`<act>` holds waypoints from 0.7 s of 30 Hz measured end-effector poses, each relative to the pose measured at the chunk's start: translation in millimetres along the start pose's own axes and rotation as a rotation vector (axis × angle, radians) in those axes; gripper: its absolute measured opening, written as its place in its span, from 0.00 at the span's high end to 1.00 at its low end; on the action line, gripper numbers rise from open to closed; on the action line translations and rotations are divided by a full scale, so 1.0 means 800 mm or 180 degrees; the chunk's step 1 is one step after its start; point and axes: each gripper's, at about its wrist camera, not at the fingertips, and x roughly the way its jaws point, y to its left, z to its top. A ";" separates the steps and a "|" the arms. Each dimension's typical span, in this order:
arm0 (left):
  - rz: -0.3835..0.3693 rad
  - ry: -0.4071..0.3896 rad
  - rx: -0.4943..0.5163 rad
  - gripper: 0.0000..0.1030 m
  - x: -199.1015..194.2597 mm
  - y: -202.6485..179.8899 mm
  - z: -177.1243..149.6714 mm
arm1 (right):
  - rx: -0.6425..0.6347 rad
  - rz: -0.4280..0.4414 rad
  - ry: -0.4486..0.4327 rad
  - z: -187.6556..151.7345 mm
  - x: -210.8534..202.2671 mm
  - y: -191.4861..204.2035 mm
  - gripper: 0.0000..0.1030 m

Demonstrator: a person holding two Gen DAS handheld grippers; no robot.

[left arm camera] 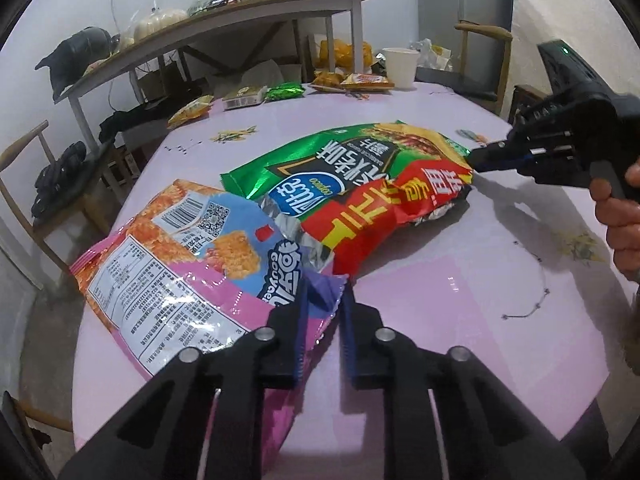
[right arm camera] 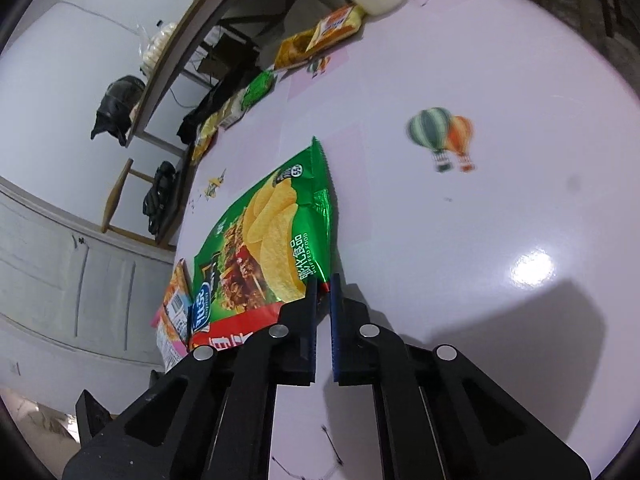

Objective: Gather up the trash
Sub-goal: 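Grasp the pink-blue snack bag with the left tool while the right tool grasps the green chip bag, then lift and carry both snack bags over the blue wastebasket with both tools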

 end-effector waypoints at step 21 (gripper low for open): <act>-0.1113 -0.0726 0.0070 0.90 -0.113 -0.103 0.018 | 0.0646 -0.0262 -0.0716 -0.174 -0.175 -0.105 0.94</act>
